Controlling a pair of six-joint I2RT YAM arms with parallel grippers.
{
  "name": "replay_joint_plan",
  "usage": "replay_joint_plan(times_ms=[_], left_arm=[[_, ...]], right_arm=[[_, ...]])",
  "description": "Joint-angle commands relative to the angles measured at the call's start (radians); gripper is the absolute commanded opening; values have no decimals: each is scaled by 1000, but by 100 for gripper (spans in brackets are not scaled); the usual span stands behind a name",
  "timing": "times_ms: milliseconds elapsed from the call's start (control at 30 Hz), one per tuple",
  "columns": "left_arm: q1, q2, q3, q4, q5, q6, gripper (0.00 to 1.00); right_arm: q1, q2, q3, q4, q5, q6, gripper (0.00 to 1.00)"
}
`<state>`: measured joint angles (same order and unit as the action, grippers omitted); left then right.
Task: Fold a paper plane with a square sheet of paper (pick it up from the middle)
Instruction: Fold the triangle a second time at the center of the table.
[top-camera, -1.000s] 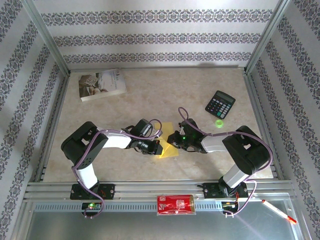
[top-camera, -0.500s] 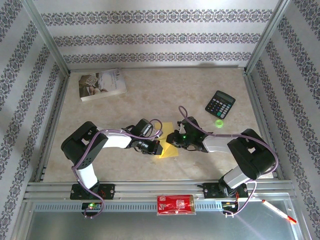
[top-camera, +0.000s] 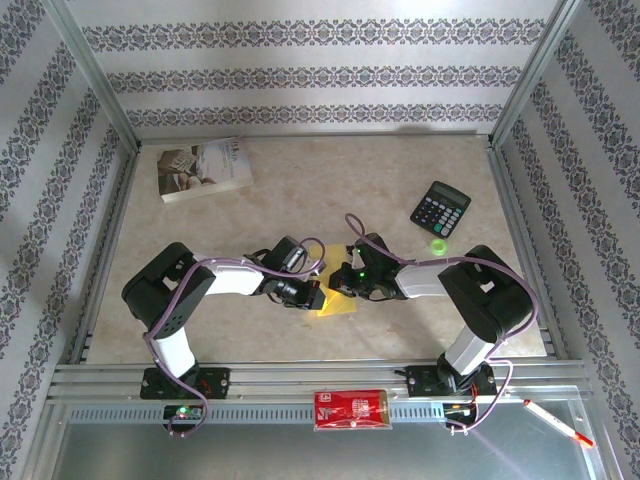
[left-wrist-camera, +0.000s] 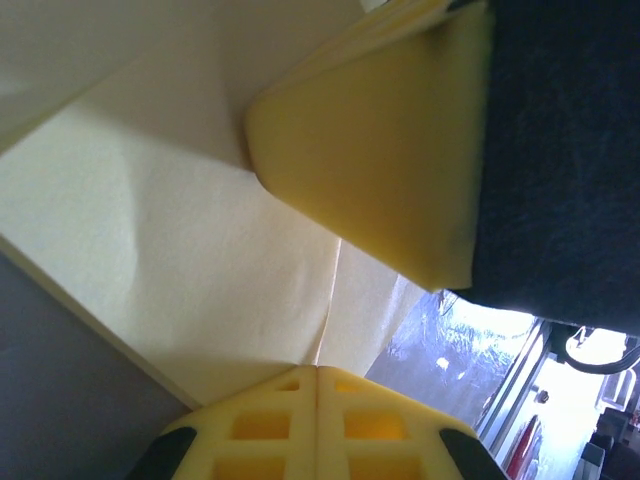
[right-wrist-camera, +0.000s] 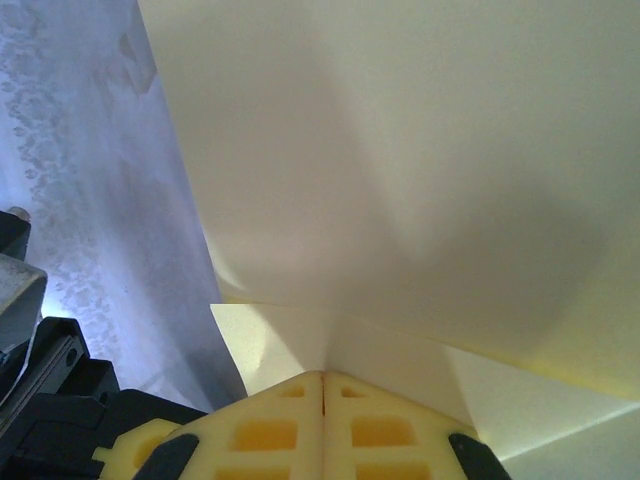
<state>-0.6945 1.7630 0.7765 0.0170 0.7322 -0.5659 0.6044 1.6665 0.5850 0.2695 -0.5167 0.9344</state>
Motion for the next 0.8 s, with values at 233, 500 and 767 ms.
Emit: replay_joint_plan(times_ms=[233, 500, 767], left_arm=[[-11, -71, -25, 161, 15, -157, 10], [-16, -4, -2, 143, -33, -157, 0], [-28, 38, 14, 138, -23, -162, 0]], right_arm=[[12, 57, -99, -97, 103, -18, 0], [17, 59, -115, -94, 121, -6, 0], [20, 67, -119, -98, 126, 2, 0]])
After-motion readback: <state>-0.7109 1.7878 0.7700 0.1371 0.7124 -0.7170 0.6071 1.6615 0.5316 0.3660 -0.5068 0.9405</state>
